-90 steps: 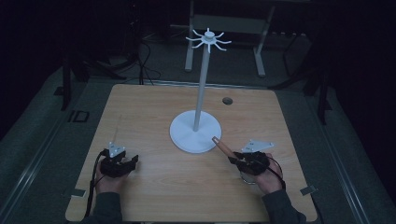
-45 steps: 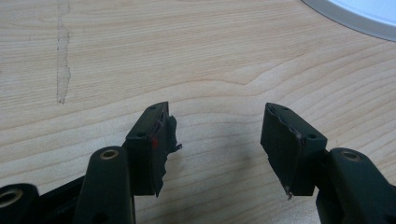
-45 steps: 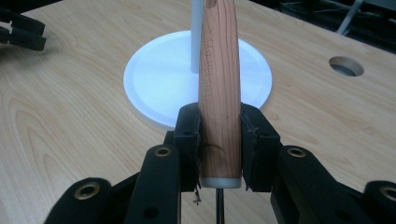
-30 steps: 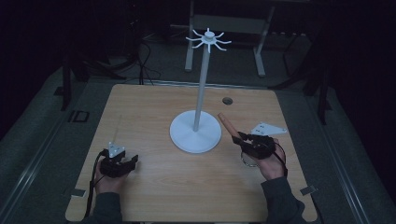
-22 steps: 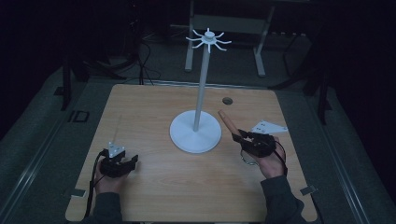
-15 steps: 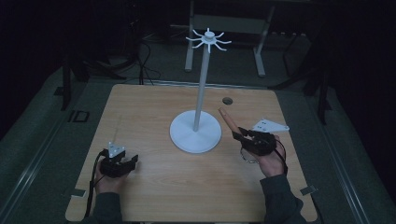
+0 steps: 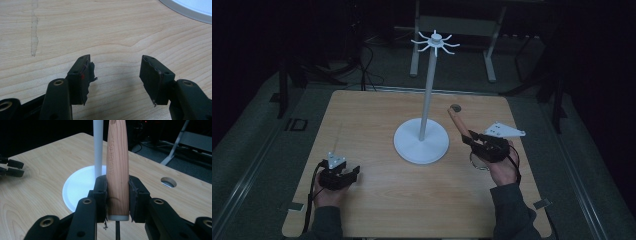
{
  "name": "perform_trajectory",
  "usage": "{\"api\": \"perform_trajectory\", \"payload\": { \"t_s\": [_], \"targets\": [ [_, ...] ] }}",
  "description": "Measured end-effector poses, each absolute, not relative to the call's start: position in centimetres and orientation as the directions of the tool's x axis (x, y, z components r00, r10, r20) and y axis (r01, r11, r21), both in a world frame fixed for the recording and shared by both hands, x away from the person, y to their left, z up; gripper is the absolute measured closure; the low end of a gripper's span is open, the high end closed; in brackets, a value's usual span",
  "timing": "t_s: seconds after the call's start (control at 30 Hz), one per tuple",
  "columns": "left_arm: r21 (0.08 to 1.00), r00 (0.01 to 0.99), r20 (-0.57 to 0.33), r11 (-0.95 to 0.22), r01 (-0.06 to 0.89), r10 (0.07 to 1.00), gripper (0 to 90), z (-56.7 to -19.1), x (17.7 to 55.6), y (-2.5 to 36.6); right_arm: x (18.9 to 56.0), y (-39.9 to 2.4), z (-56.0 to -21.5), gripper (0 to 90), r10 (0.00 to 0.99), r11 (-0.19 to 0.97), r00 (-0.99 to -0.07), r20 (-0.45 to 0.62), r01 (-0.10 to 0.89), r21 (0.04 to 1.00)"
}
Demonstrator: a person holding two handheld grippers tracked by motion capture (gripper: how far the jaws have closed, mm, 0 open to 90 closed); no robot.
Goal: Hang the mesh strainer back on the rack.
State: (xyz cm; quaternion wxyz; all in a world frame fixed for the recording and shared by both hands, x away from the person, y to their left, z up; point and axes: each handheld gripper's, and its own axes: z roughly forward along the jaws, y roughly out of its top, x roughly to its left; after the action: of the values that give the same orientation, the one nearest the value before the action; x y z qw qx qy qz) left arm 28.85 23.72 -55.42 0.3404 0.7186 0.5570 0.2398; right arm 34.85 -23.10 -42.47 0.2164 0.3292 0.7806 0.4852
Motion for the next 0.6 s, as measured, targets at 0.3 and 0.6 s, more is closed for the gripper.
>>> {"api": "perform_trajectory", "payload": {
  "t_s": [0.3, 0.6],
  "targets": [
    [0.755, 0.266, -0.035, -0.148, 0.639, 0.963, 42.7, -55.4, 28.8, 23.7, 35.1, -23.1, -41.7, 70.9, 0.728, 0.298, -0.685, -0.018, 0.293, 0.909],
    [0.755, 0.268, -0.033, -0.151, 0.638, 0.963, 42.6, -55.4, 28.9, 23.7, 35.3, -23.1, -41.1, 70.9, 0.730, 0.294, -0.683, -0.025, 0.280, 0.914]
  ]
}}
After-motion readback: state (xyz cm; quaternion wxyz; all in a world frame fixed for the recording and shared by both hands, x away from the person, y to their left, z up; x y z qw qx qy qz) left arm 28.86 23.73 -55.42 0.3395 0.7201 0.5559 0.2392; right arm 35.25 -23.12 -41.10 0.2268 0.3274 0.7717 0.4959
